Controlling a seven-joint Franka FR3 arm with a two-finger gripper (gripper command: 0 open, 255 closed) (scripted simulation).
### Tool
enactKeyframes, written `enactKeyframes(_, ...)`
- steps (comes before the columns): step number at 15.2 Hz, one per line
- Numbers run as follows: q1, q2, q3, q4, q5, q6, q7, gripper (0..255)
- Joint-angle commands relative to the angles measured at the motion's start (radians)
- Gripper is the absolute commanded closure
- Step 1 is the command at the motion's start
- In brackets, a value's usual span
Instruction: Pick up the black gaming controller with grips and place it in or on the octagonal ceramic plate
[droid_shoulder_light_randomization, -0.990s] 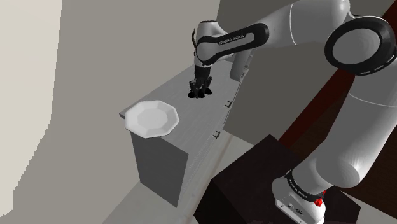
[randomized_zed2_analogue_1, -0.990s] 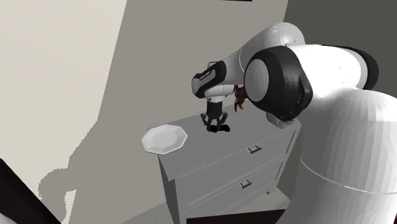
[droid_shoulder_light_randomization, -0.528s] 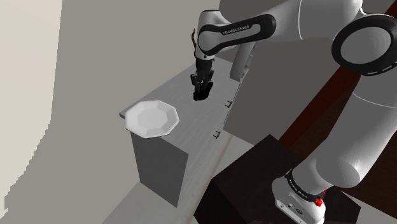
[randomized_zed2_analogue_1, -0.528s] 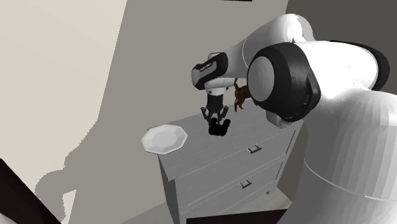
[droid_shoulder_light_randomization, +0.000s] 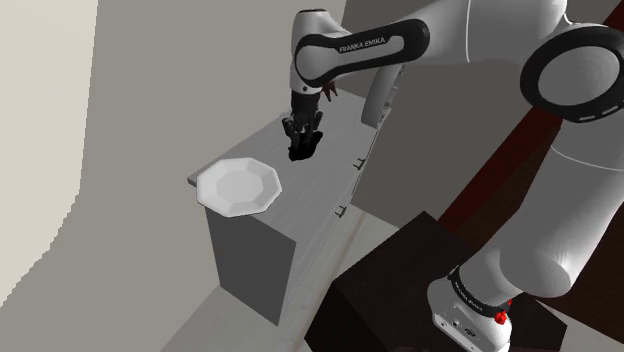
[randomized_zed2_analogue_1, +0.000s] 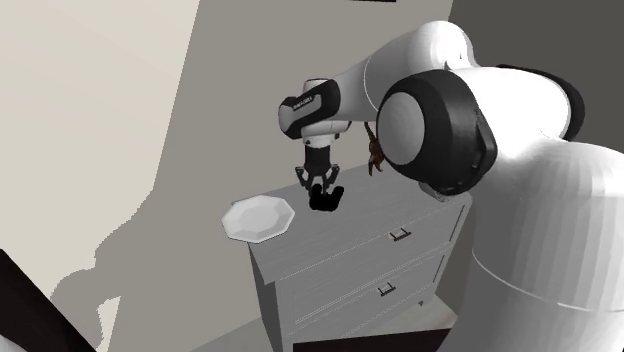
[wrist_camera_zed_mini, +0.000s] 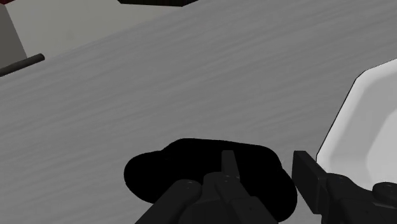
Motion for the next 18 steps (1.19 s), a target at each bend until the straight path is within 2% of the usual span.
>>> enactKeyframes(1, 0.029, 0.011, 0.016, 0.018, -0.002, -0.006, 0.046, 255)
enactKeyframes(10, 0.165, 0.127, 0.074, 0.185, -0.026, -0.056, 0.239, 255)
enactKeyframes(16, 0.278, 0.262, 0.100, 0.390, -0.056, -0.125, 0.367, 255)
enactKeyframes(18, 0.278, 0.268, 0.099, 0.372, -0.058, -0.101, 0.367, 255)
